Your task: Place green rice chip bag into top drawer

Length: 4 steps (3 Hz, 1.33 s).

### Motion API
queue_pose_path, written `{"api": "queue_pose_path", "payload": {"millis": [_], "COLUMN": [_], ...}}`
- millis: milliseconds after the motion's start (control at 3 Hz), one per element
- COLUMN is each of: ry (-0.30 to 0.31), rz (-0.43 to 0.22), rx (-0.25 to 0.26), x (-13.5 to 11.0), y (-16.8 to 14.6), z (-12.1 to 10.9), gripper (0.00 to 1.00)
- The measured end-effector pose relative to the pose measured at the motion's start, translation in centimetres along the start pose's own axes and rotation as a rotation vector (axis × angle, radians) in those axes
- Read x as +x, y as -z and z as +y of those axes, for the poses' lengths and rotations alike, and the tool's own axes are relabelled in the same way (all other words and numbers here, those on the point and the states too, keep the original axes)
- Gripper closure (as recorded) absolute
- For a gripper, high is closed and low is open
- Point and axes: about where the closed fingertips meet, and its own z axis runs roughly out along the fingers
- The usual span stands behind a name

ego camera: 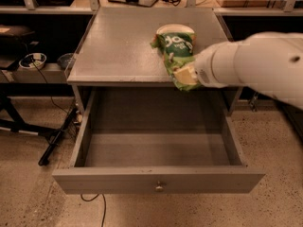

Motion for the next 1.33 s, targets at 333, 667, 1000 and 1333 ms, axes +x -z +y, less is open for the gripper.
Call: {"api": "queue_pose_path", "payload": {"millis": [333,667,1000,1333], "ry": [-0.064,-0.088,-0.035,-0.037], "rz": [0.004,0.026,0.037,0.028], "rx": [0.000,-0.095,-0.129,-0.139], "x": [1.7,3.3,3.8,3.5], "y": [0.3,-0.4,-0.4,-0.3], "z": [0.3,1.3,1.8,1.9], "gripper": [1.00,1.00,1.00,1.00]}}
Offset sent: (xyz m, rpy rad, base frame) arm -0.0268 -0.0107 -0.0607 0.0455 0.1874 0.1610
